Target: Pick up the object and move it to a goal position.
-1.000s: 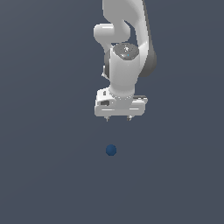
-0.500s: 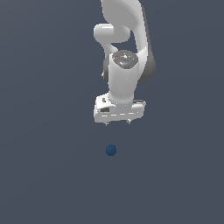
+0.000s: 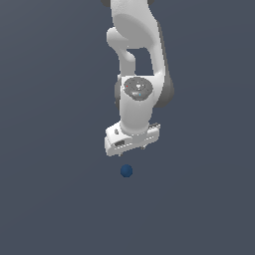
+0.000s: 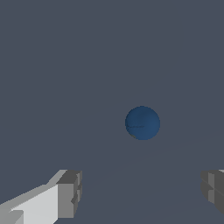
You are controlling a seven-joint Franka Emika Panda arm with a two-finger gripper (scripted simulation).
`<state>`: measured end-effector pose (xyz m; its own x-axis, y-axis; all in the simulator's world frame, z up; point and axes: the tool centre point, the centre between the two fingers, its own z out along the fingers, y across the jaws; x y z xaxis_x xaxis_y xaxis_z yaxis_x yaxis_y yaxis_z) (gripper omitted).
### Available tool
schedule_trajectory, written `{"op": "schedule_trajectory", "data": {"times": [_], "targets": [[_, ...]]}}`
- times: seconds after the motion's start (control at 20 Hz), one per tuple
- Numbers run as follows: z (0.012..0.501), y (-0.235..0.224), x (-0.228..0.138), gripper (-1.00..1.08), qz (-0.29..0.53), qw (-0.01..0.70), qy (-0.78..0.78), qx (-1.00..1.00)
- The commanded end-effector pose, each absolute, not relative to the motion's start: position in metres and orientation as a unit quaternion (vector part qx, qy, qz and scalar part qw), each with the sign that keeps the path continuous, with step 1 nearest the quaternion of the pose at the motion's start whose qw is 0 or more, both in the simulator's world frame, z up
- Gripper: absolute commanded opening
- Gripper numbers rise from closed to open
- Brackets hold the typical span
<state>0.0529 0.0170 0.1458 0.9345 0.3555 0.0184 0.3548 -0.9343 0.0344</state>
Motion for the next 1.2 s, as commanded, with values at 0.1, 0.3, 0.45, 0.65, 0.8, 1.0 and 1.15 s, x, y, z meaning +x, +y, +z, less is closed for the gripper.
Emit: {"op": "schedule_trajectory", "data": {"times": [0.1,0.3,0.45,0.65,0.8,1.0,1.15], "targets": [[0.127,0.011,0.067,1.00,0.007,0.012,0.236,0.972],[0.111,0.006,0.077,1.00,0.004,0.009,0.279,0.960],[0.101,0.003,0.083,1.00,0.002,0.006,0.305,0.952],[0.091,-0.001,0.088,1.00,0.001,0.003,0.330,0.944],[0.085,-0.003,0.091,1.00,0.000,0.001,0.343,0.939],[0.082,-0.004,0.093,1.00,0.000,0.000,0.352,0.936],[0.081,-0.004,0.093,1.00,0.000,0.000,0.351,0.936]]}}
